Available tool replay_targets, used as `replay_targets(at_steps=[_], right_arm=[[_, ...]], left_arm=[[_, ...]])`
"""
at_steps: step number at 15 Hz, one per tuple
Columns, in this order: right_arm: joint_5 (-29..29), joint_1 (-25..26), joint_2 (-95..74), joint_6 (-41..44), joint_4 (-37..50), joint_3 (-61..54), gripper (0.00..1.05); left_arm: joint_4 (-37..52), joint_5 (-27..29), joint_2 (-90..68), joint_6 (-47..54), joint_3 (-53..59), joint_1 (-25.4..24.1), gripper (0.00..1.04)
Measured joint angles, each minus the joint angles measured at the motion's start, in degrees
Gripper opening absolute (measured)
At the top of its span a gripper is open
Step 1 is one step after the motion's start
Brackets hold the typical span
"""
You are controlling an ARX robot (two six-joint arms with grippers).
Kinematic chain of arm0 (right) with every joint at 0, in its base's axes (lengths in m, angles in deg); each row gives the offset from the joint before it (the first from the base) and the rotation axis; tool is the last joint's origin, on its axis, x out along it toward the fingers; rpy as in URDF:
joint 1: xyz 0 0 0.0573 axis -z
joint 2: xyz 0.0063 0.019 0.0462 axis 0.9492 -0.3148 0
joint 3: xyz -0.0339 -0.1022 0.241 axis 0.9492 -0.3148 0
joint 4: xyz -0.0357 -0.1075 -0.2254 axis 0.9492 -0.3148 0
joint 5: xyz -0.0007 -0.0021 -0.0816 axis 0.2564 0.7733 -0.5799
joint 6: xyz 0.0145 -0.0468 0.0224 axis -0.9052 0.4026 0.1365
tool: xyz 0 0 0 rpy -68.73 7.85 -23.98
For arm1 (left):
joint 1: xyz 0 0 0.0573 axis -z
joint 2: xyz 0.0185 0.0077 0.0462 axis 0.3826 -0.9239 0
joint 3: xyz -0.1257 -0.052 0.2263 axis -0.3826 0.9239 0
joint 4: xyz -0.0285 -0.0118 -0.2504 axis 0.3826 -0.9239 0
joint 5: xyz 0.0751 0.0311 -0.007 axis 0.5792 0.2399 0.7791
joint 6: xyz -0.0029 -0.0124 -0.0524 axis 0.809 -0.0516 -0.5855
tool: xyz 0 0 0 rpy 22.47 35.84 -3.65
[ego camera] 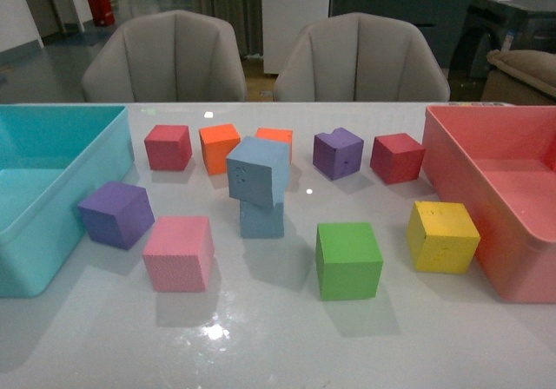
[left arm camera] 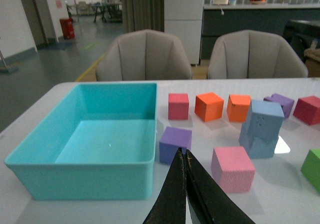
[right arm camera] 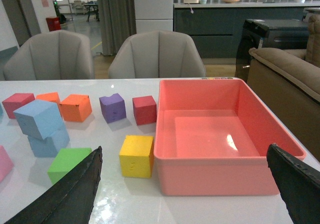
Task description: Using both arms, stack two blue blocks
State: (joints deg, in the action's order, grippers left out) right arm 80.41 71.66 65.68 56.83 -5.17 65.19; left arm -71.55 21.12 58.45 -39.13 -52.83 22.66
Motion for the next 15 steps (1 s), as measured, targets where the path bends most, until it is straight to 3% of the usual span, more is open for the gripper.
replay_targets(at_steps=[4,9,14,15], right_arm=[[-0.04,0.0,0.0,-0.02,-0.02,0.0,0.98],[-0.04,0.0,0.0,0.0,-0.02,0.0,0.98],[-0.04,0.0,0.0,0.0,-0.02,0.0,0.98],[-0.04,0.0,0.0,-0.02,-0.02,0.0,0.98]], left_arm=[[-0.59,-0.17,0.02,-0.04,0.39,0.0,0.02],[-0.59,-0.17,0.02,0.0,0.39,0.0,0.66],[-0.59,-0.17,0.02,0.0,0.39,0.0,0.83],[-0.59,-0.17,0.02,0.0,0.39,0.0,0.95]])
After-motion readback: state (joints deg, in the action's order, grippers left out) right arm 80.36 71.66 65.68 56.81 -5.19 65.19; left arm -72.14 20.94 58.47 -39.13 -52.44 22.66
